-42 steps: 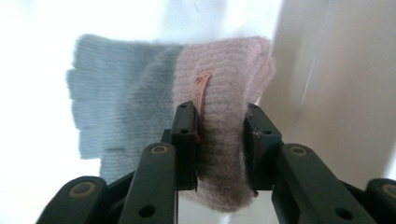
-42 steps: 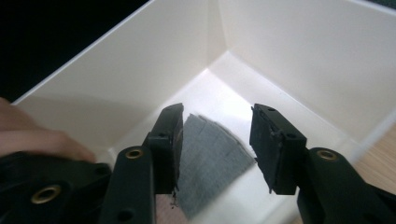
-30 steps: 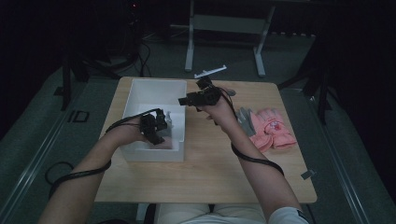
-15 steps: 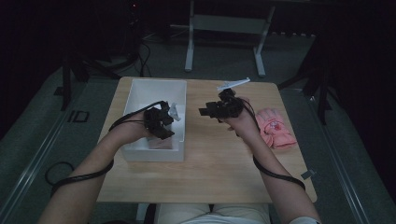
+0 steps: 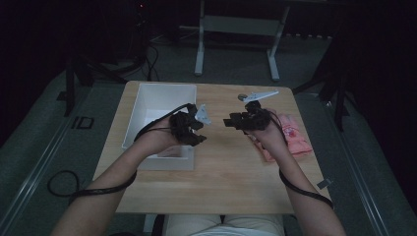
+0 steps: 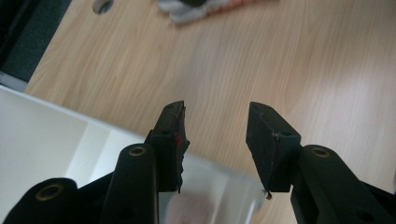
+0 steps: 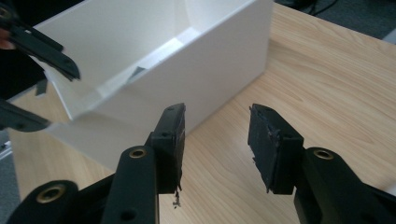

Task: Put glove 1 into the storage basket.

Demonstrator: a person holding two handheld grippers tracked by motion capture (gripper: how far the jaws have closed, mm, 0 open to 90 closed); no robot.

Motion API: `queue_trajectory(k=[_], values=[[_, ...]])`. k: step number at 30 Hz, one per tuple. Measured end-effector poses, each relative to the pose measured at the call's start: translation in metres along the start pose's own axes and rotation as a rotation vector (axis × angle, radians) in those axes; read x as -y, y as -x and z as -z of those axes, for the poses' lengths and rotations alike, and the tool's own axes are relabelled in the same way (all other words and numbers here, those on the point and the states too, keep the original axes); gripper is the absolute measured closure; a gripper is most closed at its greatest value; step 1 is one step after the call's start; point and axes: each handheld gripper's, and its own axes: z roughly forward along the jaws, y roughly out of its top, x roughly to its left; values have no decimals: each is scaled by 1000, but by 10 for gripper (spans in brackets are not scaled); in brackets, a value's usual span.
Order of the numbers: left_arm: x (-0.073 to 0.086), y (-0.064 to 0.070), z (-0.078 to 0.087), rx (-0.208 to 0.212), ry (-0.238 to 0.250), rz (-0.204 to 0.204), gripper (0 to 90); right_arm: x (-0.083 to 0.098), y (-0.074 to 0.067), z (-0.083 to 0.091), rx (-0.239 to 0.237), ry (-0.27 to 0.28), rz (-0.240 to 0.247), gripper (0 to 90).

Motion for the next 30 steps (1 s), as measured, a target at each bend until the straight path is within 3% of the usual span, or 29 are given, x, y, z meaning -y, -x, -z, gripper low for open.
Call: queue_trajectory(k=[3, 8, 10, 14, 18, 22, 30], values=[[-5, 6, -8, 14, -2, 19, 568, 7, 6, 5, 18, 8, 1, 585], [-11, 23, -23, 6, 7, 7, 568, 24, 14, 13, 53, 26, 35, 587], [-14, 28, -28, 28, 26, 31, 562, 32, 18, 16, 69, 26, 36, 590], [-19, 43, -40, 25, 42, 44, 538, 46, 29, 24, 103, 29, 30, 602], [-23, 63, -57, 3, 37, 23, 509, 59, 40, 31, 113, 22, 27, 612], [-24, 76, -71, 22, 39, 20, 465, 74, 47, 33, 132, 3, 56, 619], [-13, 96, -92, 76, 76, 31, 325, 94, 66, 38, 193, -17, 2, 621]])
